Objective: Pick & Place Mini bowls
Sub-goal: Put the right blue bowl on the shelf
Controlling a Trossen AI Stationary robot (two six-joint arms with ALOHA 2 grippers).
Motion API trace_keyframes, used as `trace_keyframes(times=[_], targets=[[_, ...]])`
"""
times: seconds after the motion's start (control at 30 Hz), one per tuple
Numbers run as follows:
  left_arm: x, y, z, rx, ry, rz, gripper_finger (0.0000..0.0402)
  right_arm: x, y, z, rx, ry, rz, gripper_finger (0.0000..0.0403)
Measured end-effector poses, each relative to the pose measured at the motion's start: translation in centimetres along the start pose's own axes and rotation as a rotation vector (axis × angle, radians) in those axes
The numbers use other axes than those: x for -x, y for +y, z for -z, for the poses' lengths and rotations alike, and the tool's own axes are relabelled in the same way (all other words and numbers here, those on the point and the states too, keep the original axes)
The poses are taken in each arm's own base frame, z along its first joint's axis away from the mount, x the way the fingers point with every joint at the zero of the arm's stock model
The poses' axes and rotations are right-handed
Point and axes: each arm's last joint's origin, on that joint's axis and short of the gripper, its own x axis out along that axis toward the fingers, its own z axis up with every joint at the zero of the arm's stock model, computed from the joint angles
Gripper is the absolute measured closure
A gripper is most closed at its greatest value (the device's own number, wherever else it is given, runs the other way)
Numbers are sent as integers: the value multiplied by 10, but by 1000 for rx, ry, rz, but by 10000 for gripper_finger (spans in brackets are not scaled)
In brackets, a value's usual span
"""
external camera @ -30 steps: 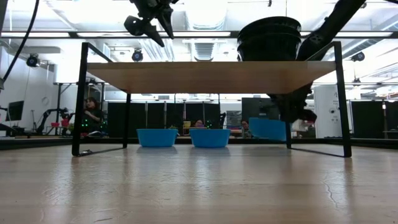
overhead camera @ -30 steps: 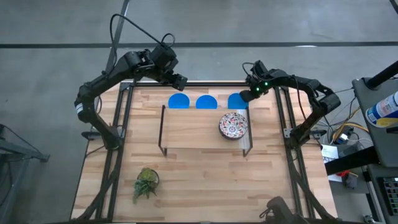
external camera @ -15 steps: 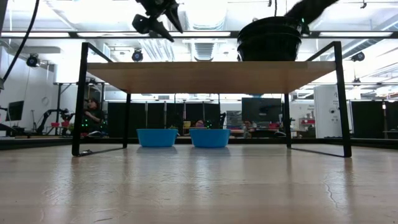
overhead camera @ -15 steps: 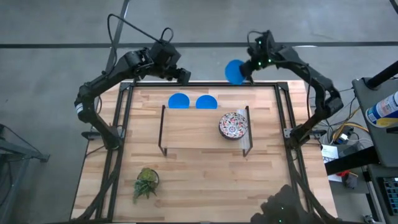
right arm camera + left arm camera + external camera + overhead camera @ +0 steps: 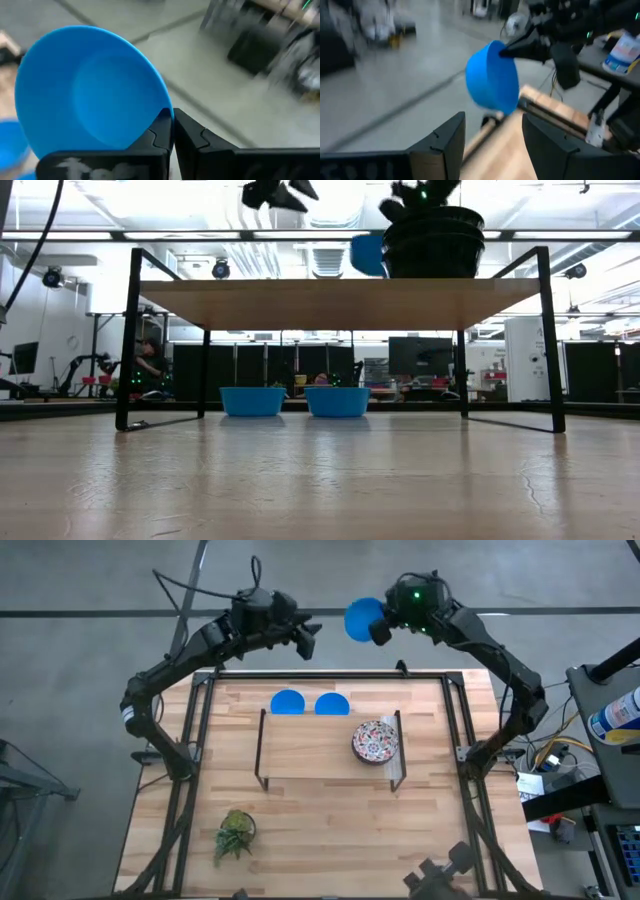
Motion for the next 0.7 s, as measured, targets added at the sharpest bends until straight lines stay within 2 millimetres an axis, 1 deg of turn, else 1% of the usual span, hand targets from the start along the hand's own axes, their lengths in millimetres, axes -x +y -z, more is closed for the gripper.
trace_keyframes(times=[0.17,0.3,0.43,0.53,0.7], targets=[[1,-2,-16,-104,-164,13,214,18,16,-27,39,-186,20,394],[3,-3,-22,-123,-234,13,214,30,23,-42,28,-280,4,394],[3,-3,-25,-118,-260,-2,214,39,32,-51,19,-349,-12,394],[3,-3,-25,-111,-263,-1,214,44,40,-53,24,-371,-1,394],[3,-3,-26,-107,-273,0,214,40,55,-53,54,-363,41,394]])
